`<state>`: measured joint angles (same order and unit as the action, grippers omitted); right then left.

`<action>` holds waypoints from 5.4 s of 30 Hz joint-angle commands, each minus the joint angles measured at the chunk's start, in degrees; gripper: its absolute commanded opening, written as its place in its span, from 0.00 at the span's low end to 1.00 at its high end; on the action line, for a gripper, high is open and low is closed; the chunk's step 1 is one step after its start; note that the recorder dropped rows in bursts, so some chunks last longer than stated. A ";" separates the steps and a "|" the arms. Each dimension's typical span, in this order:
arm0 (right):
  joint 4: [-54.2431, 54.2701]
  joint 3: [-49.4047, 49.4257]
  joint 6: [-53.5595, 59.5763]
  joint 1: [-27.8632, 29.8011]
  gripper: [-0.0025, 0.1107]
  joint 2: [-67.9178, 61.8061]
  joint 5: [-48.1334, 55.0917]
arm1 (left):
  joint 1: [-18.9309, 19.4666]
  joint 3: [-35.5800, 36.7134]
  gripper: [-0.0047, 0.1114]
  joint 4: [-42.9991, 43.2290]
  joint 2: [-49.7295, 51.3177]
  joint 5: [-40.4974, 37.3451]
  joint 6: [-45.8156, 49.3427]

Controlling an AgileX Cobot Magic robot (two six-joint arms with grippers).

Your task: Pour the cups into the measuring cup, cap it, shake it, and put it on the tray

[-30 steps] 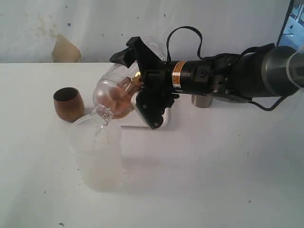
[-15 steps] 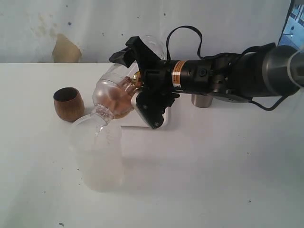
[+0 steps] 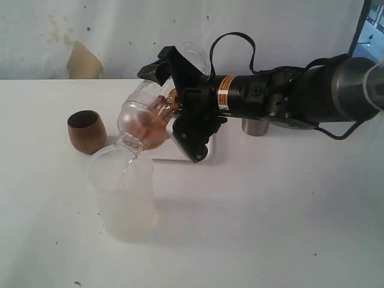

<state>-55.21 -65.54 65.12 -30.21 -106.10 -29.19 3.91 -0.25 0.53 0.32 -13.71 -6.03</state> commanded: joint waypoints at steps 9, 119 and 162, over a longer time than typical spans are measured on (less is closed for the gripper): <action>1.76 -0.66 2.43 -0.06 0.02 0.97 -2.15 | -0.03 0.25 0.04 -0.06 -0.32 0.38 -0.09; 3.18 -0.66 19.07 -0.06 0.02 0.97 -9.58 | -0.03 0.25 0.04 -0.06 -0.32 0.38 -0.09; 3.31 -0.66 26.30 -0.06 0.02 0.97 -10.74 | -0.03 0.25 0.04 -0.06 -0.32 0.38 -0.09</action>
<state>-52.90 -65.54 90.96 -30.21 -106.01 -37.78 3.91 -0.25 0.53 0.32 -13.71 -6.03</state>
